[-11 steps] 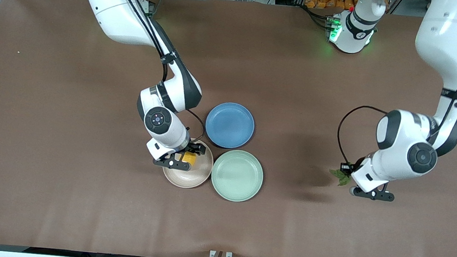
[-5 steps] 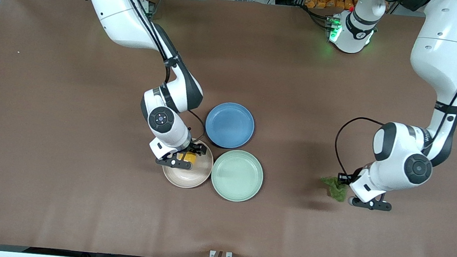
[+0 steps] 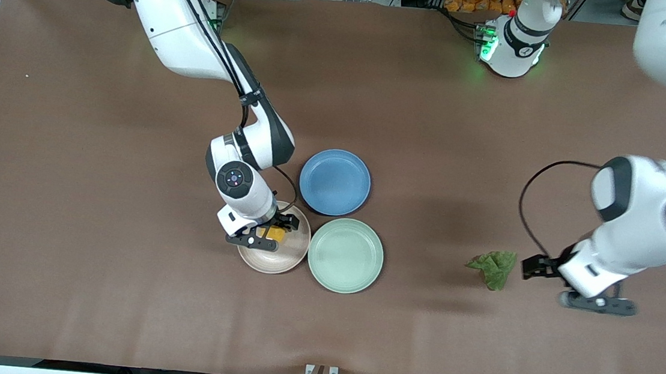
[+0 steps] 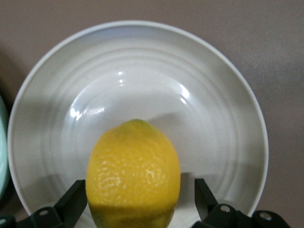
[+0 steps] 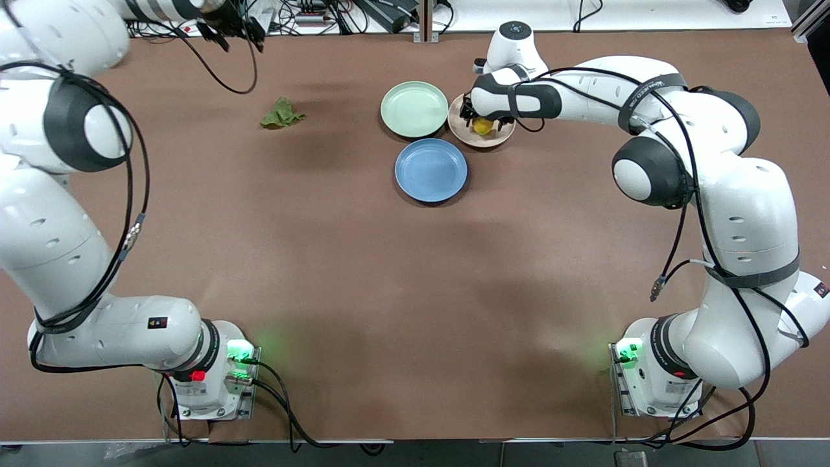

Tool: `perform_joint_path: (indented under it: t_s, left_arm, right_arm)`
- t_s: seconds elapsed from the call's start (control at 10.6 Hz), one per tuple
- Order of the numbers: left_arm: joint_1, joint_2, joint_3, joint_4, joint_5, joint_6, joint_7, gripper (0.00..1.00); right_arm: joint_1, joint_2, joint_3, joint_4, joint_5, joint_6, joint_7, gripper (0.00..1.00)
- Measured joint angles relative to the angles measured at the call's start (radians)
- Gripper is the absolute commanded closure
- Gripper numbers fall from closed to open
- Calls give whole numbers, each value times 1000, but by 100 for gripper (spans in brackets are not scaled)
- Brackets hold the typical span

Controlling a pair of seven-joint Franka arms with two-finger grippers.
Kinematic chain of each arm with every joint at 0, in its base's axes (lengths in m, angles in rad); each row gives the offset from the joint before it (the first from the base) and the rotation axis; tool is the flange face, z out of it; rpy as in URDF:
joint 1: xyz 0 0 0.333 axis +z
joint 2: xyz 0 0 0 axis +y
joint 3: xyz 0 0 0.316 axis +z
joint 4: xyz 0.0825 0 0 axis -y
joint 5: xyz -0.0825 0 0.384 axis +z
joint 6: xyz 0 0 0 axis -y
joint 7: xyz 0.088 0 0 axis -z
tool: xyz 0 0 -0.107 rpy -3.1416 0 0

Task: Pick lemon and lettuce from plates
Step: 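Release the lettuce on the table and raise the left gripper away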

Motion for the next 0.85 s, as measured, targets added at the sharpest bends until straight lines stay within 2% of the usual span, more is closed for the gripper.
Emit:
perform_joint_path:
  t_s: [0.28, 0.56, 0.85]
  left_arm:
    - [8, -131, 0, 6, 0, -153, 0, 0]
    - [16, -226, 5, 56, 0, -355, 0, 0]
    - [28, -304, 17, 70, 0, -446, 0, 0]
  right_arm:
    - [-6, 5, 0, 24, 0, 0, 0, 0]
    - [-17, 24, -1, 47, 0, 0, 0, 0]
    - [-18, 57, -1, 75, 0, 10, 0, 0]
